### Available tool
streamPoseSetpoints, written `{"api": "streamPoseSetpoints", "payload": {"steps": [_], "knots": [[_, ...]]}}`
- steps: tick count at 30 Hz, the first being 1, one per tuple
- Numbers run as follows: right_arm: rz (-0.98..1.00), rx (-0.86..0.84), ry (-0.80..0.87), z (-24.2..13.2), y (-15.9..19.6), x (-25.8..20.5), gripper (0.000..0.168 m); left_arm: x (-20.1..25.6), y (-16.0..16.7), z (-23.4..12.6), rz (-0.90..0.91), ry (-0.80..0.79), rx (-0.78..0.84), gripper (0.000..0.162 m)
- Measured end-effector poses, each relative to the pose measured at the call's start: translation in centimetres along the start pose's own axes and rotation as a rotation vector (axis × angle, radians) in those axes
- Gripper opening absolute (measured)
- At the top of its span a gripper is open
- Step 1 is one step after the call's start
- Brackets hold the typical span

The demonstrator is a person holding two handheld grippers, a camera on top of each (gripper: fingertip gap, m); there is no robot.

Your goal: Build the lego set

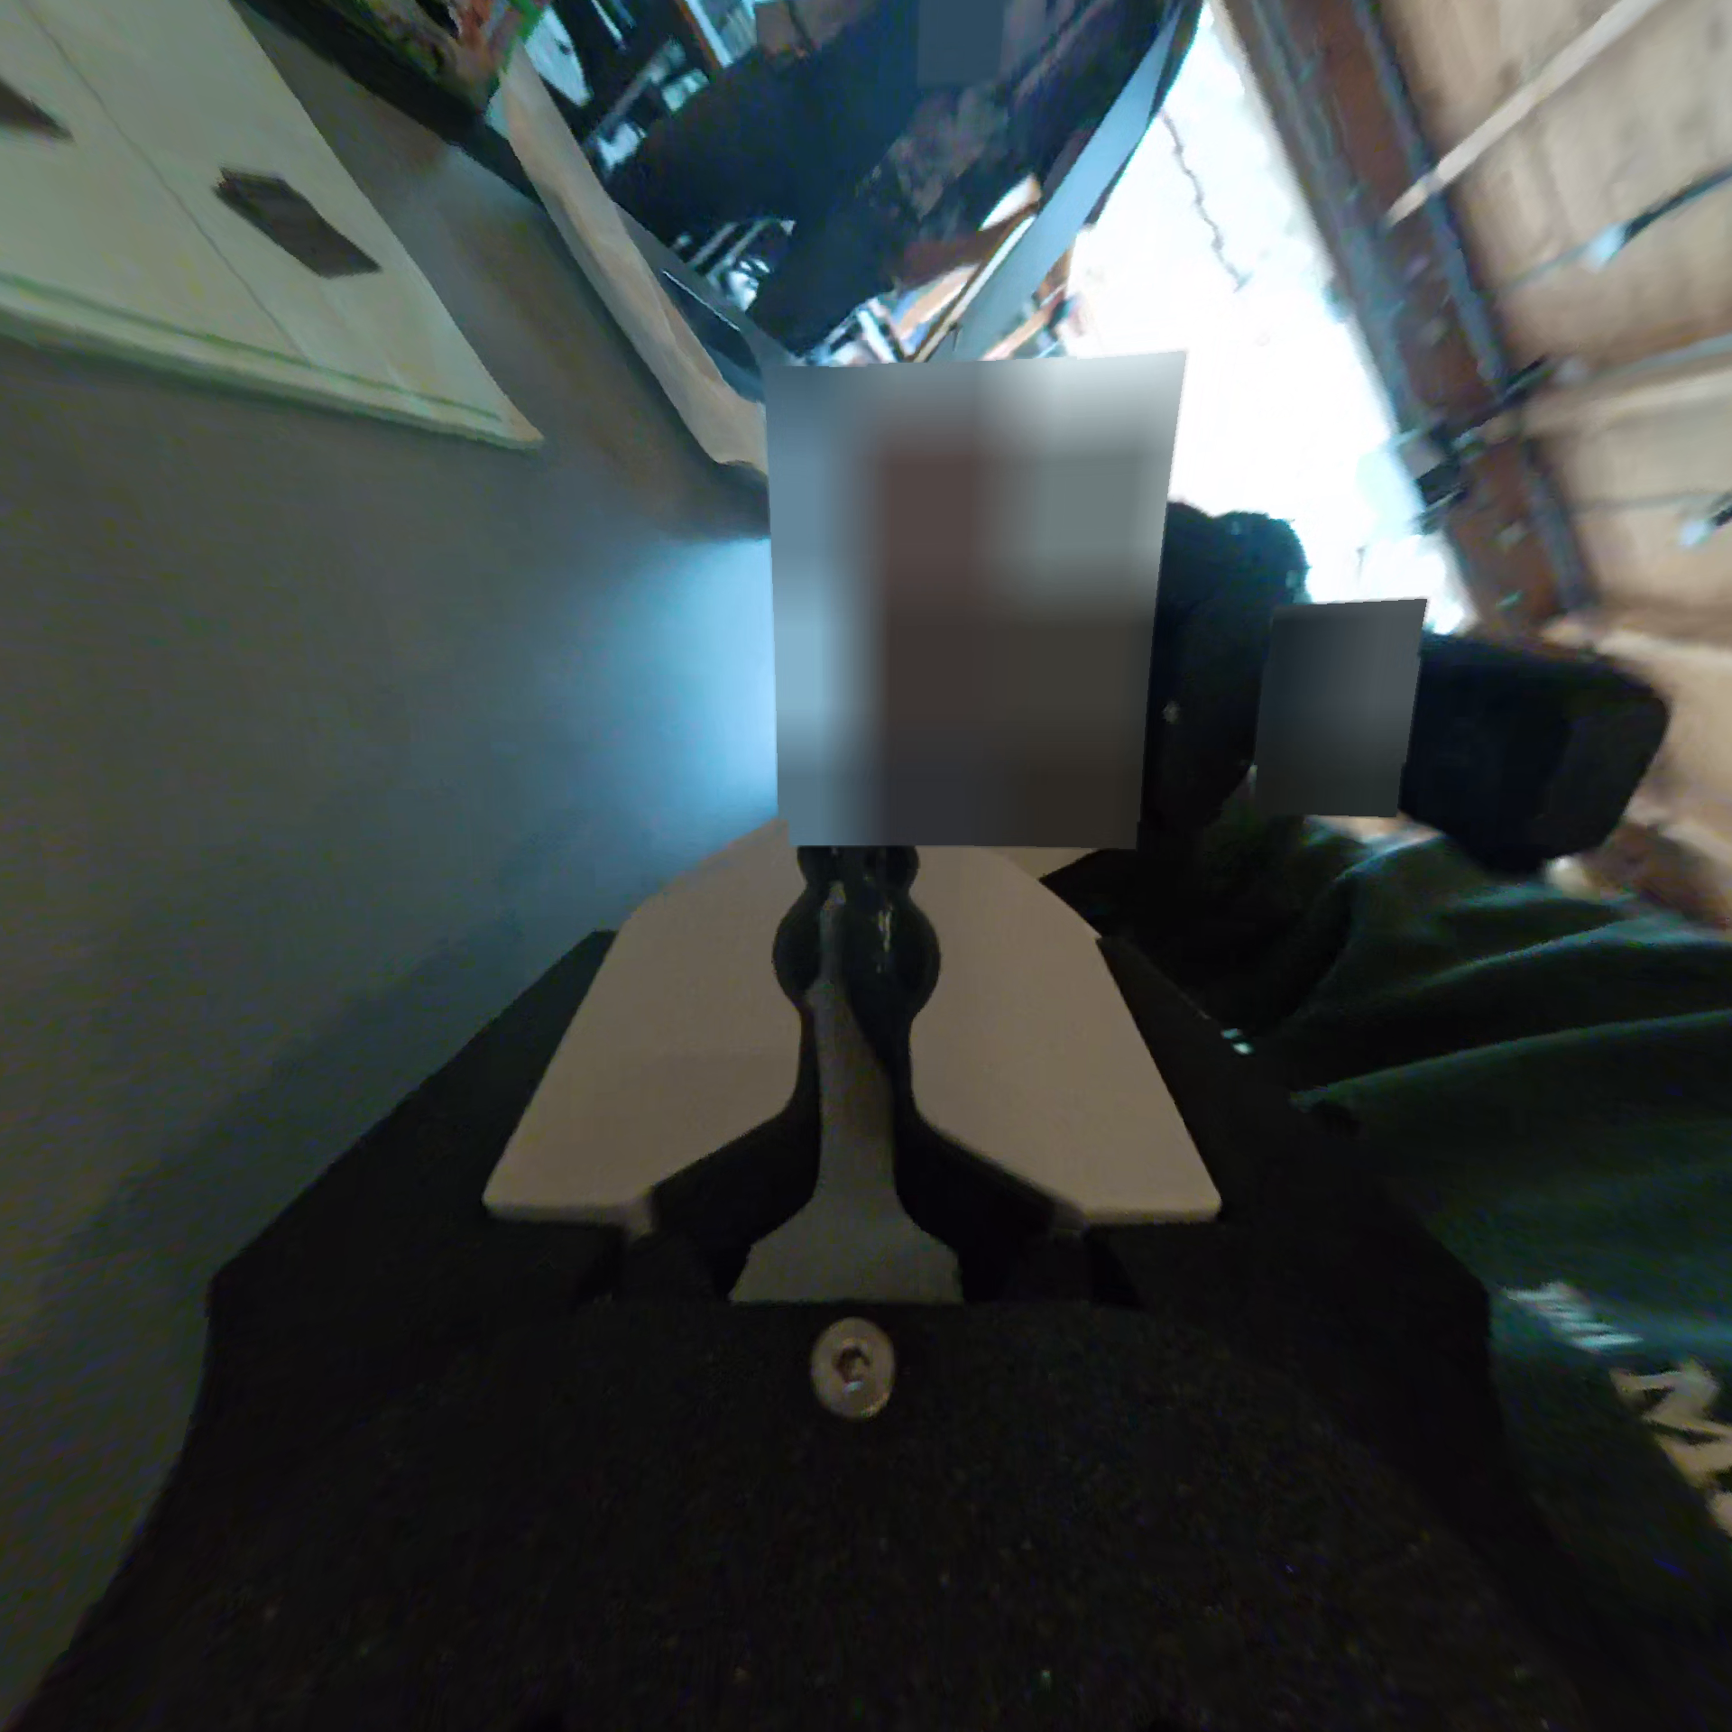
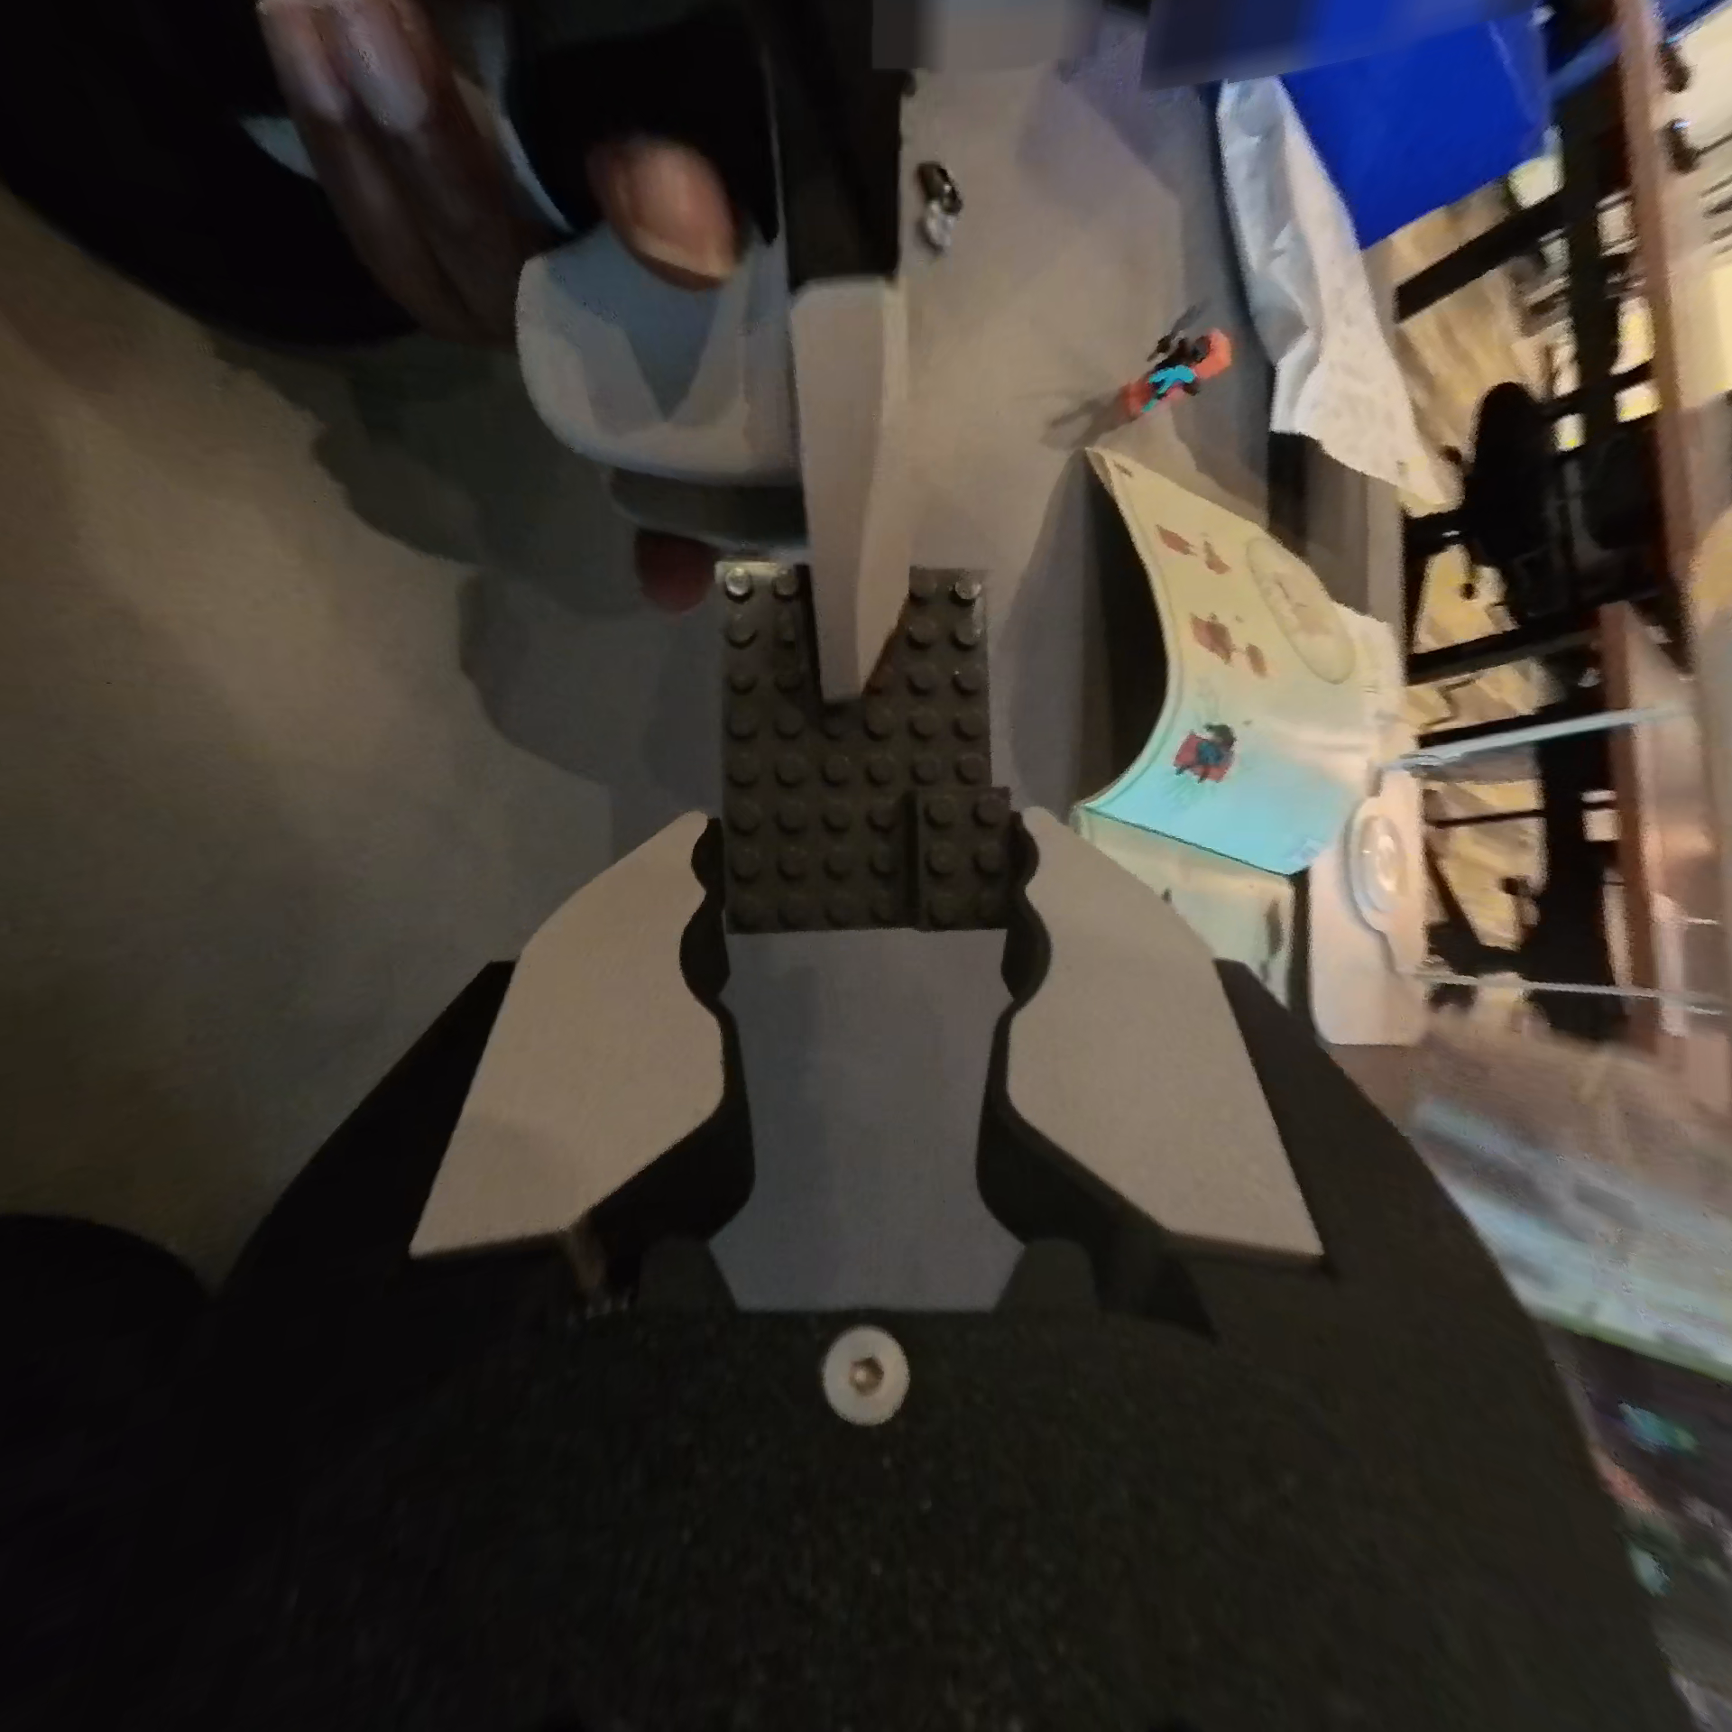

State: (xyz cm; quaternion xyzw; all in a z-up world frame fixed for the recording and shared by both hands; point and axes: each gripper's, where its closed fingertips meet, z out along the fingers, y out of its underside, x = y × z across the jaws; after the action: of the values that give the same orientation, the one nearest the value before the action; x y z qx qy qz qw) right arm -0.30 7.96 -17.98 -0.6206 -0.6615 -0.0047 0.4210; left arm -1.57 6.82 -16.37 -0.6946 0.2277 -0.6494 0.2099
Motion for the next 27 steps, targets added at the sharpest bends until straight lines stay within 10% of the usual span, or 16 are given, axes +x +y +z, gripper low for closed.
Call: {"api": "streamPoseSetpoints", "payload": {"steps": [27], "knots": [[0.109,-0.098,-0.469,5.3,6.8,-1.0,0.058,-3.0,0.4,-2.2,0.524,-0.374,-0.105,0.016]]}}
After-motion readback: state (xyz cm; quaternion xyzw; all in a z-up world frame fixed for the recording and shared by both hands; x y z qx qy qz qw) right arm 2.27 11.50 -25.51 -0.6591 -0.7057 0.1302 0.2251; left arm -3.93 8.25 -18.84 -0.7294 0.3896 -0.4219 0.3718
